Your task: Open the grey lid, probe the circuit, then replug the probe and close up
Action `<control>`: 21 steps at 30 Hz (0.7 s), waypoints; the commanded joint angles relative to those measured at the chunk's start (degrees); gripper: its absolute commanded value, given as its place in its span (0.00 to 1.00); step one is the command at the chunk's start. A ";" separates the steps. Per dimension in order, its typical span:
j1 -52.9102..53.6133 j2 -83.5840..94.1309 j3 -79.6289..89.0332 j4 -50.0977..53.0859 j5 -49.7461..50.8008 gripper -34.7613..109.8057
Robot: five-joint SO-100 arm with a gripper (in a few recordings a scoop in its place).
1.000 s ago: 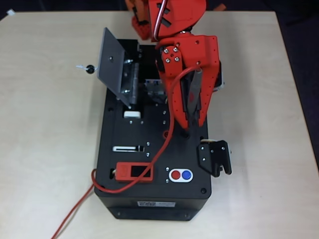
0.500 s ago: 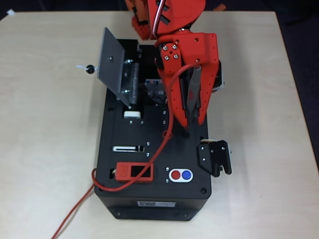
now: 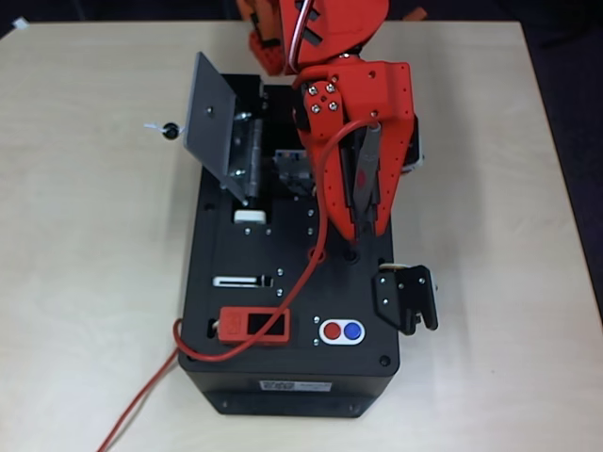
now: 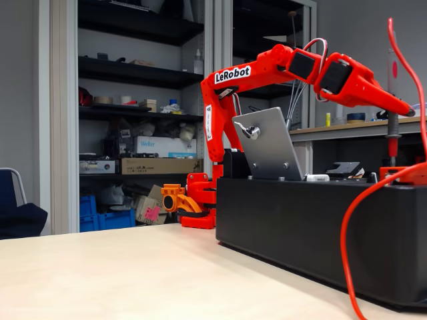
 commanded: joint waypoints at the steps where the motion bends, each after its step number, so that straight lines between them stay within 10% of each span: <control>1: -0.35 2.55 0.44 -0.44 0.26 0.24; 21: -0.09 2.37 2.37 -2.55 0.44 0.24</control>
